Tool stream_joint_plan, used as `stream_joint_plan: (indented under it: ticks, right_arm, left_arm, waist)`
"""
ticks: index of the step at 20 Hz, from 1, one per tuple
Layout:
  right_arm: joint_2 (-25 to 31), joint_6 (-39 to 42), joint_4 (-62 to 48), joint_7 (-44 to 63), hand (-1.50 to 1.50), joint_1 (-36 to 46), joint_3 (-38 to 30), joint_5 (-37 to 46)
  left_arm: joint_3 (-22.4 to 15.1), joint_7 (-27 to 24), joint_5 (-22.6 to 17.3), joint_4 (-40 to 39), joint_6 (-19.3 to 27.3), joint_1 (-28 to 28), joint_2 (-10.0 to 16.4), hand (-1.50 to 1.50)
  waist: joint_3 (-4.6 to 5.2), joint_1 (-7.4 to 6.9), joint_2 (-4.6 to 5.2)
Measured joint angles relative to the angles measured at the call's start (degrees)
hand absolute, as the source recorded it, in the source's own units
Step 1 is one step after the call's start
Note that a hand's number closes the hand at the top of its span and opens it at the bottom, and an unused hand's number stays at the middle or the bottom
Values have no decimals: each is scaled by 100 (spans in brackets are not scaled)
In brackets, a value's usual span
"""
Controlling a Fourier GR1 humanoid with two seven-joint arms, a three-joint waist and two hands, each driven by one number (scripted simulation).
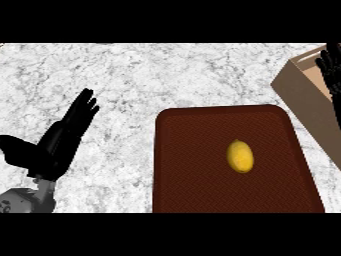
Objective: Pick the lemon from the tray and place it in the cardboard box
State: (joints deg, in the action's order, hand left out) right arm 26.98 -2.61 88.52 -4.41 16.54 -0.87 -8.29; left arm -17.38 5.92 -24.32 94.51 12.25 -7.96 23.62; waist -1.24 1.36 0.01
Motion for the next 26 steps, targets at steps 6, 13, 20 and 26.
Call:
stream_joint_plan:
  ticks: [6,13,20,26]
  right_arm:
    - [-383,-349,661,651,-150,-726,-115,-292]
    - [-873,-1899,1653,-254,-150,-1847,-294,902]
    - [-387,-1689,3056,404,-150,-2924,427,2157]
    - [634,-767,3483,2220,-150,-3184,778,3284]
  left_arm:
    - [666,-21,-44,-160,38,349,347,0]
    - [1130,142,-363,-206,-48,686,542,0]
    - [1234,86,-386,-262,-260,815,543,0]
    - [1307,201,-409,-210,-307,720,636,0]
  waist:
    - [101,-66,-32]
    - [124,11,-54]
    - [145,-64,-33]
    - [169,-142,3]
